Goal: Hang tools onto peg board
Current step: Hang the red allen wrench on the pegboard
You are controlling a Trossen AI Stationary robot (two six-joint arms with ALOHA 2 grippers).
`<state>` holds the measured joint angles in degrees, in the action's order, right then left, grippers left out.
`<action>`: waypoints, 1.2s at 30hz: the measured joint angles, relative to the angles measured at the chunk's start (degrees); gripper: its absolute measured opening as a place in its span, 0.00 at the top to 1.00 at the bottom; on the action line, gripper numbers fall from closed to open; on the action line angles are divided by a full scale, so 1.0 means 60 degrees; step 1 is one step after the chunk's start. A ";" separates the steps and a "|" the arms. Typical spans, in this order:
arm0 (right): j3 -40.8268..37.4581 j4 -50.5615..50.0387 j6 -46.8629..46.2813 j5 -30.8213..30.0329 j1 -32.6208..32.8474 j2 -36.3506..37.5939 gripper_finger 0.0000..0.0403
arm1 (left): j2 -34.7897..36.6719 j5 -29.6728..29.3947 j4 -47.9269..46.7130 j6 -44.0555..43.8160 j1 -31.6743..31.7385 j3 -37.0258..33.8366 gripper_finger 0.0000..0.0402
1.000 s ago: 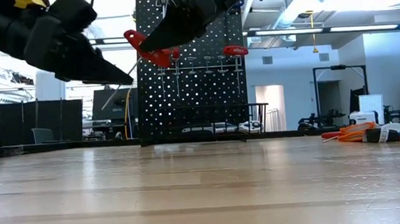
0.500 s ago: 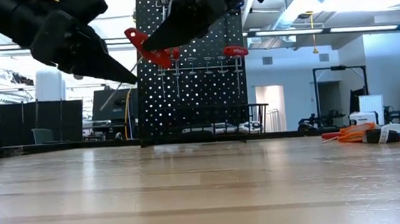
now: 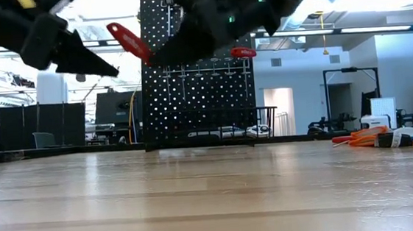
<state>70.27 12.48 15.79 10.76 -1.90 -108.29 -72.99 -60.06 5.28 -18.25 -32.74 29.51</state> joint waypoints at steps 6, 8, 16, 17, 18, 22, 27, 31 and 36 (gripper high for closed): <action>-0.1063 0.3294 -0.0381 0.0687 0.0369 0.0019 0.46 | 0.0052 -0.0574 0.0851 0.0469 -0.0664 -0.0002 1.00; -0.1149 0.3969 -0.0341 0.0684 0.0588 0.0007 0.46 | 0.0049 -0.0587 0.1572 0.1073 -0.0774 -0.0002 1.00; -0.1138 0.4992 -0.0335 0.0349 0.1186 0.0029 0.53 | 0.0051 -0.0393 0.3472 0.2751 -0.0977 -0.0002 1.00; -0.1138 0.5000 -0.0311 0.0336 0.1185 0.0029 0.55 | 0.0051 -0.0373 0.3513 0.2785 -0.0983 -0.0002 1.00; -0.1138 0.4996 -0.0302 0.0339 0.1185 0.0029 0.58 | 0.0051 -0.0332 0.3519 0.2835 -0.0986 -0.0002 1.00; -0.1138 0.4992 -0.0304 0.0330 0.1167 0.0029 0.72 | 0.0047 -0.0308 0.3515 0.2855 -0.0983 -0.0002 1.00; -0.1138 0.4689 -0.0296 -0.0094 0.1123 0.0211 0.89 | 0.0051 -0.0370 0.3264 0.2678 -0.0979 -0.0002 0.98; -0.1155 0.3102 -0.0293 -0.1526 0.1052 0.1163 0.91 | 0.0131 -0.0890 0.1888 0.1921 -0.1014 -0.0010 0.89; -0.1114 0.0755 -0.0833 -0.4099 0.0543 0.3033 0.91 | 0.0499 -0.1227 -0.1068 -0.1261 -0.1077 -0.0003 0.73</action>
<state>63.59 17.01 10.79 -13.83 1.36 -90.09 -70.00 -67.43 -1.13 -25.82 -39.20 29.49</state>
